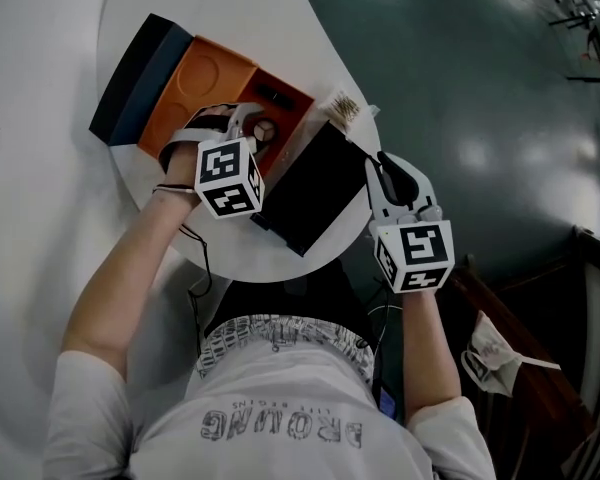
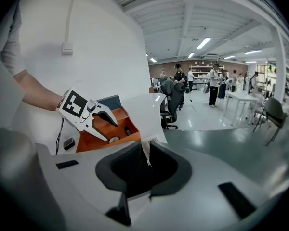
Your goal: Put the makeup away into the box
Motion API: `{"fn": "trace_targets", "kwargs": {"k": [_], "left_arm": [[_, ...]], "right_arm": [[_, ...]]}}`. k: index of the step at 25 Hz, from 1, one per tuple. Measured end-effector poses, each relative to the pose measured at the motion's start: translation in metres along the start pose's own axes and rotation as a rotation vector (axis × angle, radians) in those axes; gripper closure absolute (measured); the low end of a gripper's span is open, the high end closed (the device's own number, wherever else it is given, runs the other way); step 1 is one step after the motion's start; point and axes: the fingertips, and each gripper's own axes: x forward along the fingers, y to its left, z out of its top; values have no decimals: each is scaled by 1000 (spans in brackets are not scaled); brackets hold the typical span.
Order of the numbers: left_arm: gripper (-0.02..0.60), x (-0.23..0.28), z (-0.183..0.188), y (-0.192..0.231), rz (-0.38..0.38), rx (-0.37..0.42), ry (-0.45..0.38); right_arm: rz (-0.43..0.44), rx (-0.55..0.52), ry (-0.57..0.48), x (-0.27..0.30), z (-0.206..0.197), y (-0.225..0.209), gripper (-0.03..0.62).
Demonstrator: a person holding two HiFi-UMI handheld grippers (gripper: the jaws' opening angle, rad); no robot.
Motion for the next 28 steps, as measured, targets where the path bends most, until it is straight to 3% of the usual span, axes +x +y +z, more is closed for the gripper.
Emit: {"fn": "trace_targets", "kwargs": {"k": [7,17,21,28], "left_arm": [[321,-42,11,1,101,-139,-71],[322,-123,27,-23,329,-452,-224],[335,-152,15,-49,404,-577,-268],[392,-189,-36,-91,495,-720,-300]], "right_arm": [[52,-56,-37,-14,17,13,527],[202,-180,-106,-43,43,55,516],[269,-223,-115,-47,47,84,513],[339,-276,-105,-39,49,143,510]]}}
